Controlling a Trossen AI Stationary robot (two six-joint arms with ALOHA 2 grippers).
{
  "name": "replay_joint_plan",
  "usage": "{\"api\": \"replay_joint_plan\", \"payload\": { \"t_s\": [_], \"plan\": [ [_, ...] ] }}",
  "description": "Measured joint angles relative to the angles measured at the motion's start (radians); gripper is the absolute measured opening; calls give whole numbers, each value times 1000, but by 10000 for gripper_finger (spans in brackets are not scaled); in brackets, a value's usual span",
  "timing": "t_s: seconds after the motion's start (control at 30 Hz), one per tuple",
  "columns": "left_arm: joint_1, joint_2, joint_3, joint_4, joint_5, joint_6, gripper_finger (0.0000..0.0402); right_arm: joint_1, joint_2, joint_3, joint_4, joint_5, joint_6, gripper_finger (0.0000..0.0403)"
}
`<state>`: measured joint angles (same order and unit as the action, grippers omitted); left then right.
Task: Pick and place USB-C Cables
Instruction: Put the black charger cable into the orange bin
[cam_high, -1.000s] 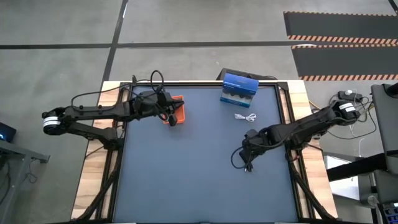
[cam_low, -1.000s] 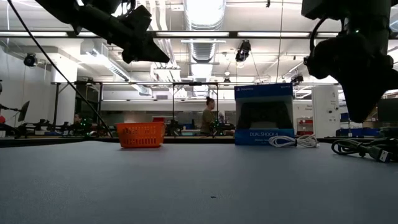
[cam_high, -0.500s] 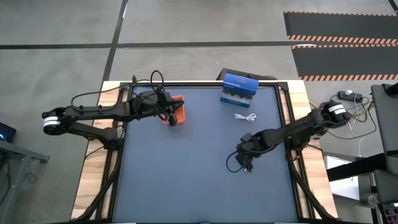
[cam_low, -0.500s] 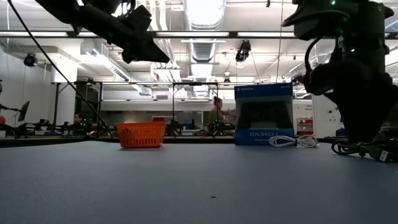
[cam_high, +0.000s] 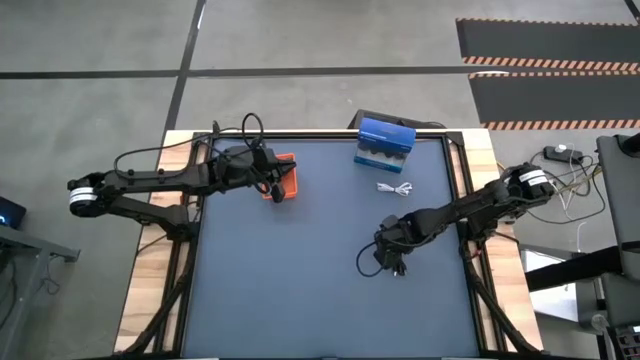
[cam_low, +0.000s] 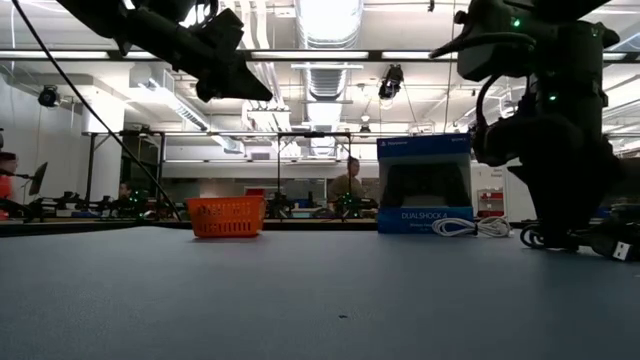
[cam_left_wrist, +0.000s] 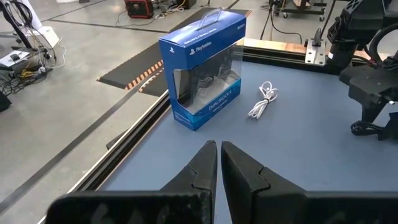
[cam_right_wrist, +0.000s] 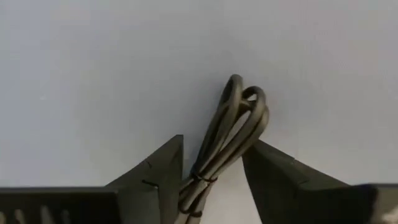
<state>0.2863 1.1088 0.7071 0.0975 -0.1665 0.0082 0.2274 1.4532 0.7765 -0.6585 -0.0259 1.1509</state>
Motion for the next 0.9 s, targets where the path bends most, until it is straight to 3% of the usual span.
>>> {"api": "replay_joint_plan", "payload": {
  "t_s": [0.47, 0.7, 0.9],
  "plan": [
    [0, 0, 0, 1, 0, -3, 8, -69, -3, 0, 23, 7, -209, 20],
    [0, 0, 0, 3, 0, -54, 8, -134, -58, -1, 26, 56, -395, 20],
    [0, 9, 0, 4, 0, -108, 8, -191, -129, -1, 183, 56, -616, 19]
  ]
}}
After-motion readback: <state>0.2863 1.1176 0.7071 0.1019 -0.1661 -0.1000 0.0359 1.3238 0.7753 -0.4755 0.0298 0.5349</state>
